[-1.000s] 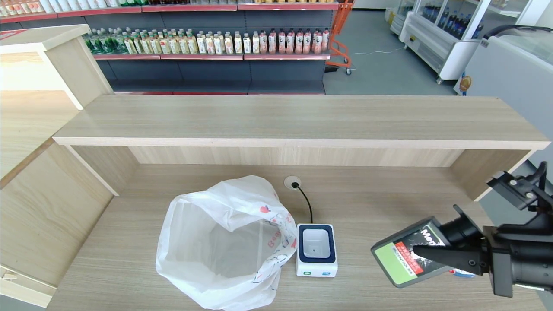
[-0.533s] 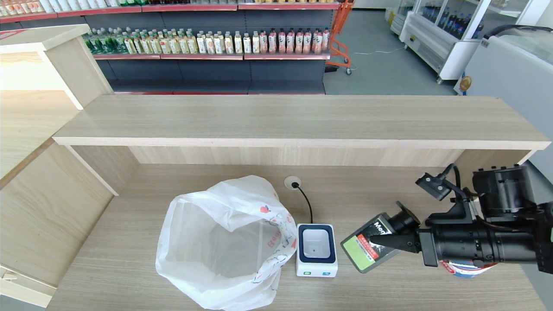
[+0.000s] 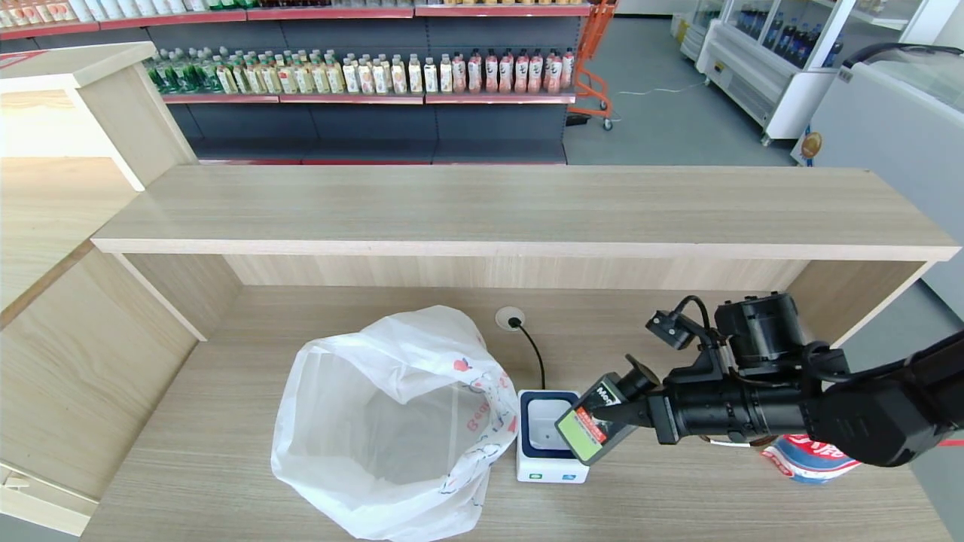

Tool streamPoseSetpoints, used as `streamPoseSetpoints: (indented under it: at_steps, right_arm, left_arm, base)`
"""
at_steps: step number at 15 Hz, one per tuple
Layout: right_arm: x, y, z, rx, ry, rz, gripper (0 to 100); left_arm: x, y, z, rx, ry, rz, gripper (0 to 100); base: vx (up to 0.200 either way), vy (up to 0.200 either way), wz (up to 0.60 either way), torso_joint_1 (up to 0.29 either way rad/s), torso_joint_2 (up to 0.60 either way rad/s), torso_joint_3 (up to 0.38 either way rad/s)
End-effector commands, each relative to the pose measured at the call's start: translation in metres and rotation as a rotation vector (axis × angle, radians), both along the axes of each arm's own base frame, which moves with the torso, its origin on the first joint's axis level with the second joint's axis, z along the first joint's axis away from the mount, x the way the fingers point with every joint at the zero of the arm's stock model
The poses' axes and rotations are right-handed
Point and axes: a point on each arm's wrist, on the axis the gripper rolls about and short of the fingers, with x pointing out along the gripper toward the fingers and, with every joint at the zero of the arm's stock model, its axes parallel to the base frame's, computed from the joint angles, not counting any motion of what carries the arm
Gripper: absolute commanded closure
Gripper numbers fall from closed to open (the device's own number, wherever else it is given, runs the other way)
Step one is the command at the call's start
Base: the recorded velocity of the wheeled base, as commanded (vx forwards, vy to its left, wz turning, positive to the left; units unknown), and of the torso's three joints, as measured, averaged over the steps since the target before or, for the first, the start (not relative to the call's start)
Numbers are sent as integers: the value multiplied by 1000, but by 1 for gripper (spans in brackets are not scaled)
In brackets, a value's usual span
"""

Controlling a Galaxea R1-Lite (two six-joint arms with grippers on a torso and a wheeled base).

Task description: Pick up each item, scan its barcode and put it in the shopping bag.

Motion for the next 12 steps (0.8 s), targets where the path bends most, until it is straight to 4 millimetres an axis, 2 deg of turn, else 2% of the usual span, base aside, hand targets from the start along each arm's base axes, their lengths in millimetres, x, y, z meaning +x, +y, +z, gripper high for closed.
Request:
streamPoseSetpoints:
  at_steps: [1,7,12]
  right_arm:
    - [6,8,-12,-8,27,18,100]
    - [16,20,-27,-4,-2,36,100]
    - [18,20,-27,-18,-18,2,100]
  left_arm:
    - [0,0,0,0,0,1,0]
    - [0,0,0,0,0,1,0]
    - [0,0,0,0,0,0,0]
  base:
    - [0,0,0,0,0,0]
    - [0,0,0,0,0,0]
    - [0,0,0,0,0,0]
